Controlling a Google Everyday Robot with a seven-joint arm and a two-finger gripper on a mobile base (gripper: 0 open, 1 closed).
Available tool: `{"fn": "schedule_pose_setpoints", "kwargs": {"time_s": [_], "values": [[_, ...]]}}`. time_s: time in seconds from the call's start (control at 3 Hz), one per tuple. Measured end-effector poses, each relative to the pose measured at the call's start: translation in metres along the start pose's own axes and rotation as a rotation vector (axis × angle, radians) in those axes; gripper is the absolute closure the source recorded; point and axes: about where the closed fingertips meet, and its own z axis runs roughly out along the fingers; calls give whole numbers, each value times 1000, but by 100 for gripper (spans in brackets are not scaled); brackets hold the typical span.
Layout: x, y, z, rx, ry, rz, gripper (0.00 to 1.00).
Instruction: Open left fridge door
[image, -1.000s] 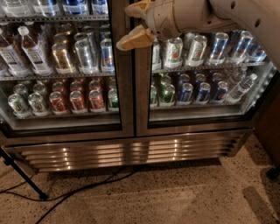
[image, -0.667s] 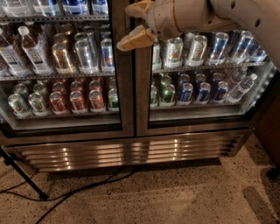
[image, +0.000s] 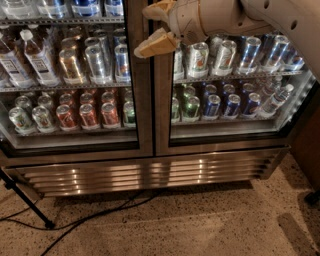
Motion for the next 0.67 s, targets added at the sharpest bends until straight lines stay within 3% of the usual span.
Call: {"fn": "schedule_pose_setpoints", "kwargs": {"time_s": [0.33,0.67], "values": [[1,-1,-1,-3,-8,2,37],[1,-2,-1,-10,-19,3,34]]}}
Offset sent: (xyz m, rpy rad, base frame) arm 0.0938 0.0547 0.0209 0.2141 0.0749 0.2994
